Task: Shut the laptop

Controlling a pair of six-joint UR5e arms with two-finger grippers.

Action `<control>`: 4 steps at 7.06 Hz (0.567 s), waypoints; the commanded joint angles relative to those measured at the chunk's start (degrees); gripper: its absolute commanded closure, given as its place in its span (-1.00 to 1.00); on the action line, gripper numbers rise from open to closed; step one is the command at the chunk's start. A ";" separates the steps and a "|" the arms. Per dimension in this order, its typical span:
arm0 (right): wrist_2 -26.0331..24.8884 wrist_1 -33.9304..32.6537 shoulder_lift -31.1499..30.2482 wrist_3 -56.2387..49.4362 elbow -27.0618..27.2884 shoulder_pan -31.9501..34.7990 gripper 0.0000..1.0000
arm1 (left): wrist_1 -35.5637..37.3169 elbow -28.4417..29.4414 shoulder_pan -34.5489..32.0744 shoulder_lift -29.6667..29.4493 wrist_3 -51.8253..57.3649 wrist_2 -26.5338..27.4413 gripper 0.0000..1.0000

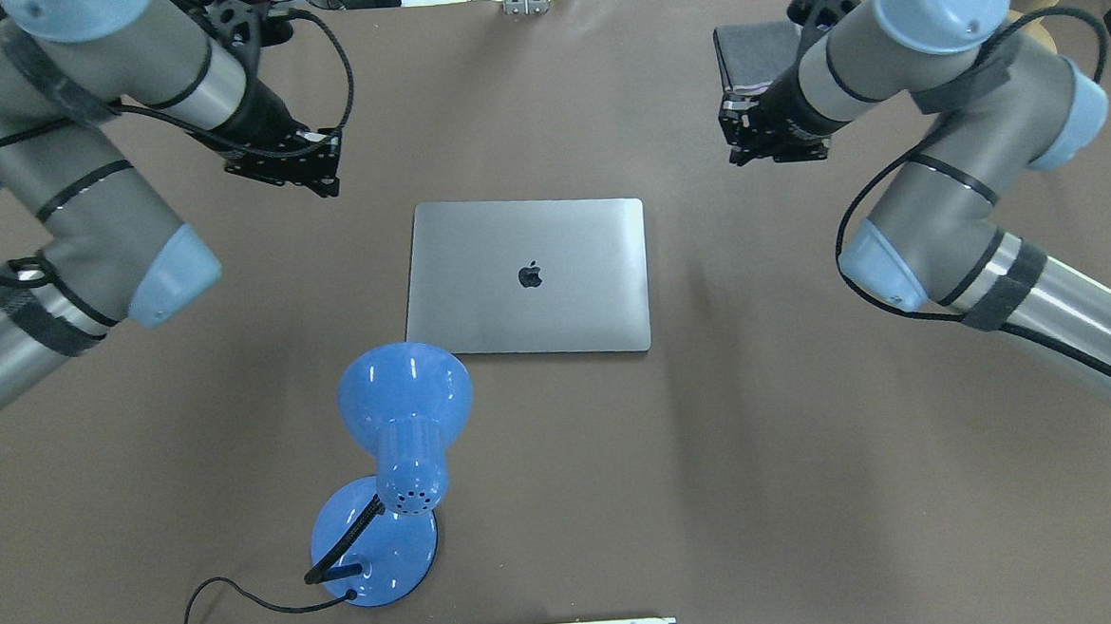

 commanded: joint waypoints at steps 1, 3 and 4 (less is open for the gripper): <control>1.68 -3.04 -12.70 -20.90 5.44 6.85 -1.00 | 15.70 -11.82 -9.03 10.55 23.82 -0.83 -0.96; 6.93 -2.86 -25.80 -44.87 6.78 19.64 -1.00 | 17.96 -10.90 -19.83 18.47 44.26 -0.83 -0.96; 8.88 -3.04 -31.00 -56.04 6.61 25.89 -1.00 | 17.96 -9.94 -24.14 21.91 50.52 -0.91 -0.96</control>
